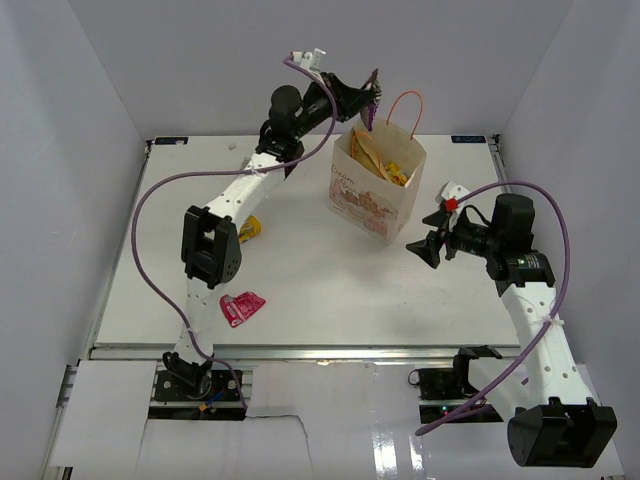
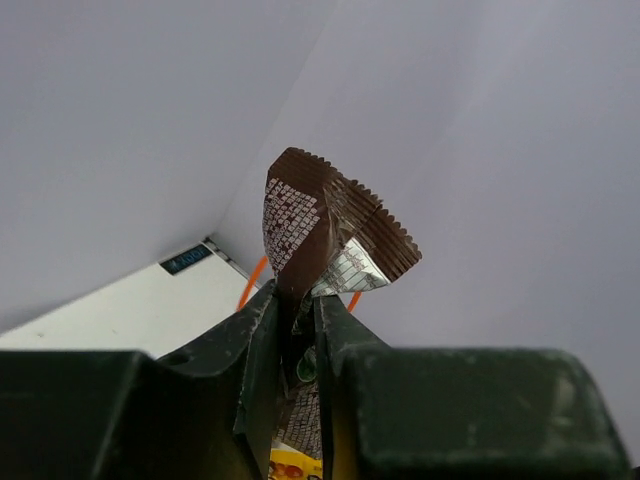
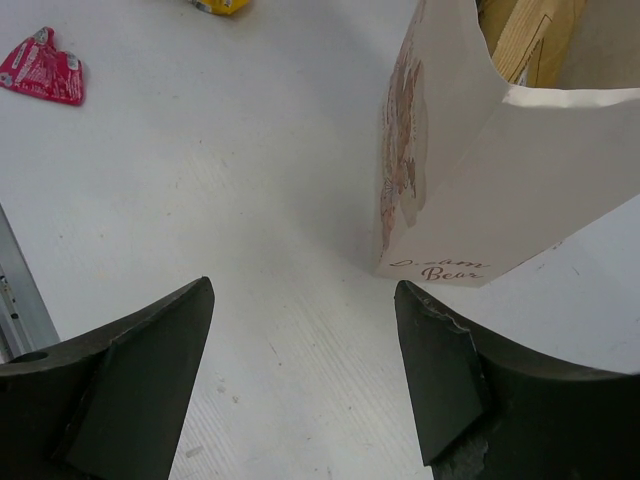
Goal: Place the snacks into the paper bag
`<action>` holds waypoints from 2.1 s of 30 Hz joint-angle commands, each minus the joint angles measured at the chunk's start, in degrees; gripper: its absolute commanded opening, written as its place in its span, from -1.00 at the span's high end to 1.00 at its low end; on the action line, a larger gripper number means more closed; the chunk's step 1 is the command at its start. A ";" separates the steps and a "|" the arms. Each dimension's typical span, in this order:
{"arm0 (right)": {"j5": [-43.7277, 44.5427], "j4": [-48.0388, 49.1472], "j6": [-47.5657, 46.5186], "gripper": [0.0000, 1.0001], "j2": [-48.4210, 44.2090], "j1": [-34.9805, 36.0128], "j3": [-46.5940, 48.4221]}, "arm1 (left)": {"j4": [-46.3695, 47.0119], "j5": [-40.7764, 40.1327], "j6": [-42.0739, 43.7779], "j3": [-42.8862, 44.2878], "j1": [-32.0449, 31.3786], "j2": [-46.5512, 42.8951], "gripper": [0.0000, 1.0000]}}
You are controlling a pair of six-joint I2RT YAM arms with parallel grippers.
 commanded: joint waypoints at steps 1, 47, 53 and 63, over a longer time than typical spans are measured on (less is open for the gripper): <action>-0.26 2.65 1.39 -0.57 -0.92 -0.64 -0.43 | 4.24 -0.52 -4.43 2.74 -3.23 -1.96 0.42; -6.42 -17.12 -22.25 -0.58 14.72 4.98 3.44 | -43.40 -36.56 54.89 -57.23 10.21 -34.24 -0.59; -5.45 -17.30 -22.08 -0.58 13.93 5.69 2.65 | -42.88 -37.53 57.01 -53.44 11.53 -27.10 -0.56; -4.83 -17.65 -21.64 -0.57 12.17 5.69 1.42 | -43.49 -36.39 55.87 -54.93 13.20 -23.66 -0.33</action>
